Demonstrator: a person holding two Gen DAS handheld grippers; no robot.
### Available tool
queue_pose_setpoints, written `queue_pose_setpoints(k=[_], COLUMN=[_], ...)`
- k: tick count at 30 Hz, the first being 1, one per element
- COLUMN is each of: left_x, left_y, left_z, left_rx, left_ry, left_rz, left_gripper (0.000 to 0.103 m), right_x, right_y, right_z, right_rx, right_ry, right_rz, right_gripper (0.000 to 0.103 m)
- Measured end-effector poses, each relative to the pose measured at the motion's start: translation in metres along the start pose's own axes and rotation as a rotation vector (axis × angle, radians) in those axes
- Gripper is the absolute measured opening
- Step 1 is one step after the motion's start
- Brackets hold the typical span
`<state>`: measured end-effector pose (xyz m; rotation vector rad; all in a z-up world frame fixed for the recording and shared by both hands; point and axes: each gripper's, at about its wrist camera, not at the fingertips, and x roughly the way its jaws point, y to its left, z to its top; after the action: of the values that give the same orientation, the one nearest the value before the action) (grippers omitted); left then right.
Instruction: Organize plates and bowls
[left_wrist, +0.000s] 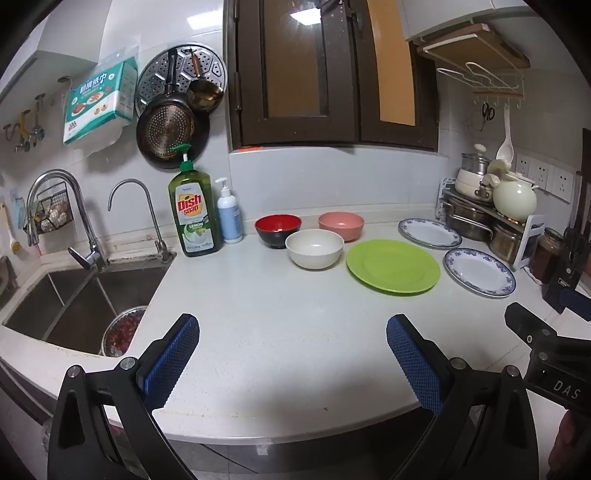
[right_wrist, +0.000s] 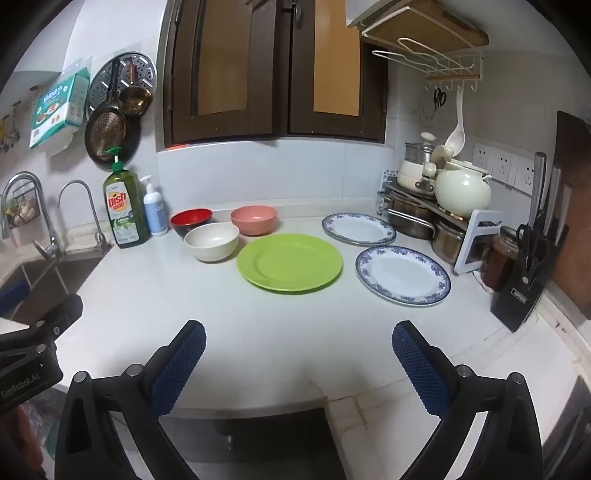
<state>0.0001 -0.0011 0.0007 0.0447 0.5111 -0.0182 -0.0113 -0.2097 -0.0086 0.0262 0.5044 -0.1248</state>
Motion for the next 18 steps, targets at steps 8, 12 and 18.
queue_pose_setpoints(k=[8,12,18], left_x=[-0.008,-0.009,-0.008], left_y=[-0.005,0.0,0.0], left_z=[0.006,0.006,0.008], left_rx=[-0.002,-0.009,-0.02], left_ry=[-0.046,-0.058,-0.064], left_rz=[0.025,0.018,0.024], left_gripper=[0.103,0.103,0.103], right_x=[-0.004,-0.004,-0.005], right_y=[-0.001,-0.002,0.0], right_z=[0.006,0.006,0.009], right_rx=[0.002,0.004,0.005], right_ry=[-0.002,-0.011,-0.008], right_rz=[0.004,0.002,0.009], right_gripper=[0.102,0.102,0.102])
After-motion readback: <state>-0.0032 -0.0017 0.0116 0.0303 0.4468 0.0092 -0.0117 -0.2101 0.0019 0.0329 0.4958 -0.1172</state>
